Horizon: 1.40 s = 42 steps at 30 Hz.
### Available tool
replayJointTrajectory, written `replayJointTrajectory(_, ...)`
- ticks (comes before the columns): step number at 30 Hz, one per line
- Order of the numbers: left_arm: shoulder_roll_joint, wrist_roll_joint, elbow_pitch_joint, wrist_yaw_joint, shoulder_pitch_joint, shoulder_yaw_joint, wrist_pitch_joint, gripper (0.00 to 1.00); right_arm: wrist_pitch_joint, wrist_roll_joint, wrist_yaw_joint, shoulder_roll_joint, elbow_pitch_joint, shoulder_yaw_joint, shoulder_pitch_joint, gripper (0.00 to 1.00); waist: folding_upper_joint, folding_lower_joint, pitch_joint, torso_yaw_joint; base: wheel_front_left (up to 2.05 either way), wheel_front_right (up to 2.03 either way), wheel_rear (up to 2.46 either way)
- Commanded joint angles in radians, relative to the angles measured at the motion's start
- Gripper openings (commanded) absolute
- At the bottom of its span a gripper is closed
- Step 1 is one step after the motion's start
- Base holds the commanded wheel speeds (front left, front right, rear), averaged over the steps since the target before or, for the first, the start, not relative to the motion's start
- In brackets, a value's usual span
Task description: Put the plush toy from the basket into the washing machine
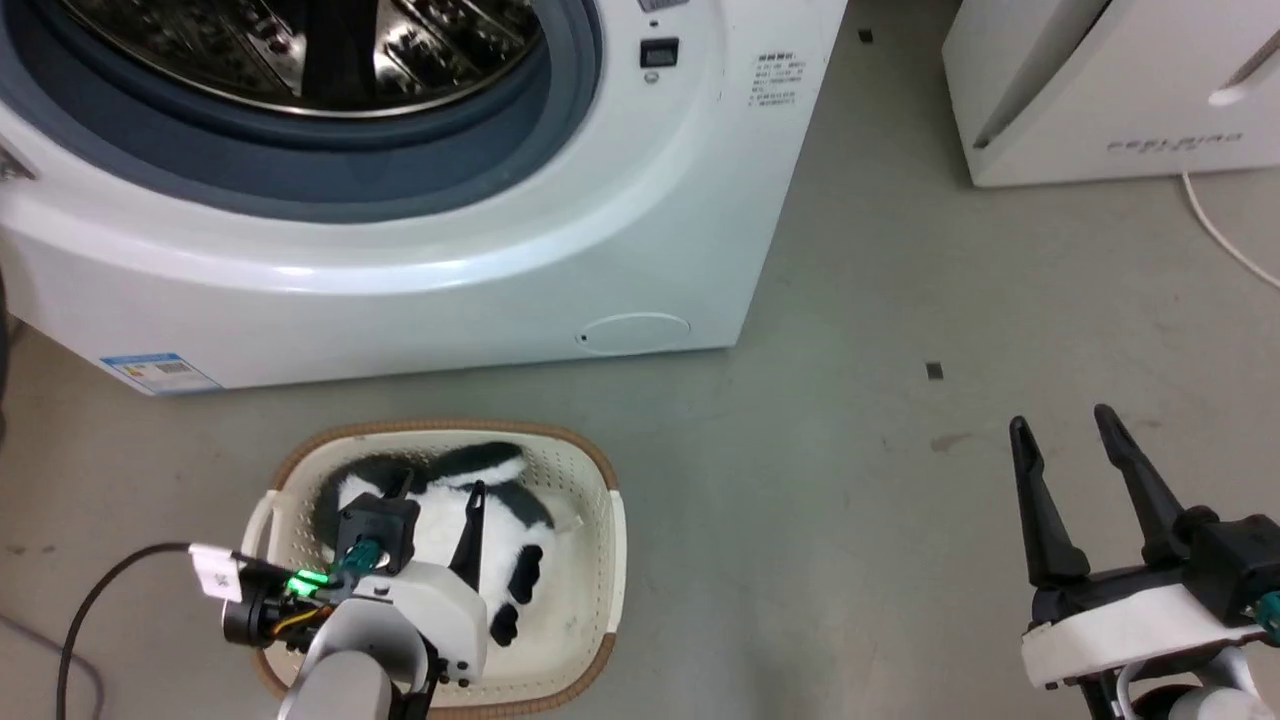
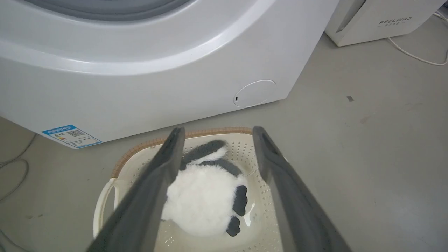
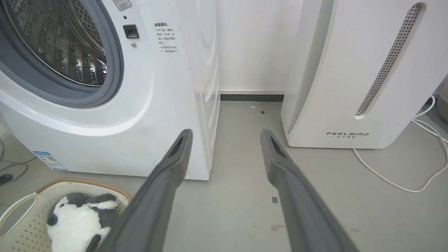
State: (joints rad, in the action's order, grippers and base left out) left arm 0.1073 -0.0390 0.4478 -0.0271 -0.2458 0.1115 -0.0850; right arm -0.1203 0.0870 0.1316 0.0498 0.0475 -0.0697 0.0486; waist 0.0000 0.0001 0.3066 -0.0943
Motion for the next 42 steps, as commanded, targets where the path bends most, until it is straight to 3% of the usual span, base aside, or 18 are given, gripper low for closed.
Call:
replayJointTrajectory(1, 0.007, 0.002, 0.022, -0.005, -0.028, 0.008, 0.001, 1.0, -0.009, 0.008, 0.0, 0.0, 0.009, -0.004, 0.019, 1.0, 0.0, -0.0001, 0.021, -0.009, 0.0, 0.0, 0.0)
replayJointTrajectory(29, 0.153, 0.01, 0.45, -0.057, -0.359, 0.137, 0.15, 1.0, -0.069, 0.106, -0.001, 0.0, 0.049, 0.033, 0.101, 1.0, 0.0, -0.0001, 0.358, -0.118, 0.0, 0.0, 0.0)
replayJointTrajectory(42, 0.229, 0.032, 0.588, -0.038, -0.501, 0.212, 0.15, 1.0, -0.096, 0.181, -0.001, 0.0, 0.061, 0.033, 0.141, 1.0, 0.0, -0.0001, 0.512, -0.167, 0.0, 0.0, 0.0)
